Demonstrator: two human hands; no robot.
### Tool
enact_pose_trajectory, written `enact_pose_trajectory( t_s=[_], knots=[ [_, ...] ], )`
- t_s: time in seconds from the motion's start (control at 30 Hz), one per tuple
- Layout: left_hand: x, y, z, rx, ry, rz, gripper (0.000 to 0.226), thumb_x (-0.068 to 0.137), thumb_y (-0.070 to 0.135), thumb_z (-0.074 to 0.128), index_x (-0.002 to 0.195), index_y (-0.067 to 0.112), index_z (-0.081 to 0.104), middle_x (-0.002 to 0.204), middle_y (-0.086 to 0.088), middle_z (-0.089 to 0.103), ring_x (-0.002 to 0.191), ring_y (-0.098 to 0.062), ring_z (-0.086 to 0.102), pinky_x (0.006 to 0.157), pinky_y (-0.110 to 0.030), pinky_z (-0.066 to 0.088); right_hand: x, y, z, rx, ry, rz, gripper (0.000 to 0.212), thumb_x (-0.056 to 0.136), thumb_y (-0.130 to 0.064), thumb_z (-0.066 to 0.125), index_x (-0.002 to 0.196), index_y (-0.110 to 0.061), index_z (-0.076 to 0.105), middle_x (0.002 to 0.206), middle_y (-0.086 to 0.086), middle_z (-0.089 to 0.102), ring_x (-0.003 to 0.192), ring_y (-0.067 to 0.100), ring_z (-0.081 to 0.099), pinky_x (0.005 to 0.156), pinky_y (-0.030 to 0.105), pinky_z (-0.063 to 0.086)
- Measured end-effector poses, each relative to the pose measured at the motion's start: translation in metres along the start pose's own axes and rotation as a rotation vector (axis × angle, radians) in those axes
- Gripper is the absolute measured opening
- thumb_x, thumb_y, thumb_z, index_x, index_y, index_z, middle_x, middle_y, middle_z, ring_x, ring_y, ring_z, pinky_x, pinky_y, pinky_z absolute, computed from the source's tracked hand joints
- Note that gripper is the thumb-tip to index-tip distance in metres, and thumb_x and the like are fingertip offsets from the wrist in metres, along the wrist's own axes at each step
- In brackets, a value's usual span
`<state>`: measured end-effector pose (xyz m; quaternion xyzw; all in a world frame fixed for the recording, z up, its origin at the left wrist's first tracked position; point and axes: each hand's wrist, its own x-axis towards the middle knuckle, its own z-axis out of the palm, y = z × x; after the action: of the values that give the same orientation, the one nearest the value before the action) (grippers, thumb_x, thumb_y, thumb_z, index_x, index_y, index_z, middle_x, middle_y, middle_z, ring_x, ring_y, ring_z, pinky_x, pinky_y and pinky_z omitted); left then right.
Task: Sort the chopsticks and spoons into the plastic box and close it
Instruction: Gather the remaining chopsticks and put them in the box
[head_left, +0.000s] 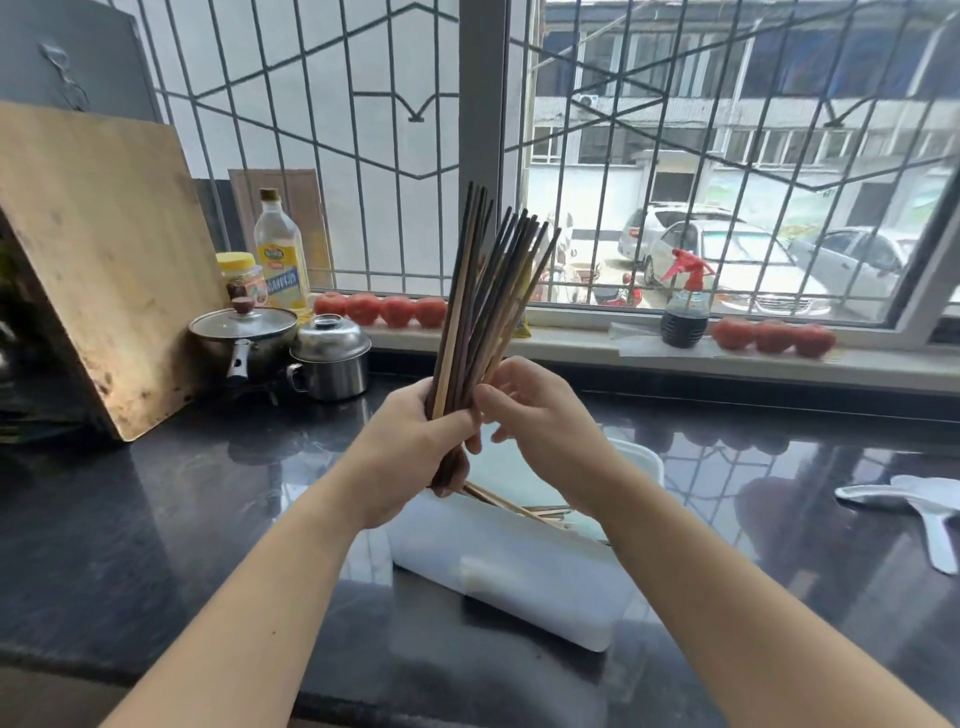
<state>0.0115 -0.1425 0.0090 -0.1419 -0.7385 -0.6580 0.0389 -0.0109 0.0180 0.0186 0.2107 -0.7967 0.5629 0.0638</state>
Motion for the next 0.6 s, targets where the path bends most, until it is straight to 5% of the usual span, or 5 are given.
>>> enact_pose_trajectory(
  t_s=[0.1,0.23,0.3,0.43,0.6],
  knots=[
    [-0.001,-0.002,0.001,-0.021,0.029,0.000,0.007,0.102,0.010,0.059,0.108,0.006,0.060,0.077,-0.007,0.069,0.052,-0.028,0.060,0.045,-0.033,0.044,-0.001,-0.003,0.000,0.140,0.039,-0.014,0.009,0.101,-0.015,0.056,0.095,-0.011,0.062,0.088,0.006,0.068,0.082,0.020,0.066,0.078,0.039,0.056],
    [-0.001,-0.004,0.003,-0.073,0.153,0.006,0.008,0.101,0.010,0.059,0.106,0.003,0.058,0.075,-0.006,0.069,0.050,-0.028,0.060,0.044,-0.031,0.045,-0.001,-0.008,-0.013,0.461,0.385,-0.025,0.017,0.101,-0.007,0.044,0.088,-0.011,0.055,0.072,0.006,0.063,0.068,0.025,0.065,0.076,0.051,0.060],
    [0.000,-0.006,0.003,-0.120,0.228,0.008,0.008,0.100,0.009,0.059,0.105,0.003,0.058,0.073,-0.007,0.065,0.048,-0.026,0.055,0.044,-0.032,0.043,-0.003,-0.007,-0.026,0.228,0.540,-0.076,0.016,0.103,-0.012,0.045,0.091,-0.013,0.055,0.070,0.003,0.063,0.063,0.021,0.066,0.068,0.046,0.063],
    [0.002,-0.009,0.008,-0.179,0.388,0.019,0.008,0.100,0.007,0.056,0.107,0.003,0.055,0.072,-0.015,0.052,0.046,-0.023,0.053,0.045,-0.033,0.043,-0.009,-0.003,-0.030,-0.697,0.121,0.012,0.016,0.102,-0.027,0.051,0.096,-0.021,0.064,0.080,-0.001,0.065,0.068,0.020,0.064,0.067,0.039,0.058],
    [0.003,-0.006,0.007,-0.207,0.377,-0.036,0.013,0.104,0.013,0.054,0.116,0.008,0.056,0.084,-0.013,0.058,0.064,-0.019,0.069,0.052,-0.034,0.057,-0.015,0.019,-0.022,-1.249,-0.314,0.149,0.017,0.094,-0.022,0.053,0.094,-0.018,0.070,0.086,0.004,0.064,0.070,0.023,0.058,0.053,0.027,0.041]
  ],
)
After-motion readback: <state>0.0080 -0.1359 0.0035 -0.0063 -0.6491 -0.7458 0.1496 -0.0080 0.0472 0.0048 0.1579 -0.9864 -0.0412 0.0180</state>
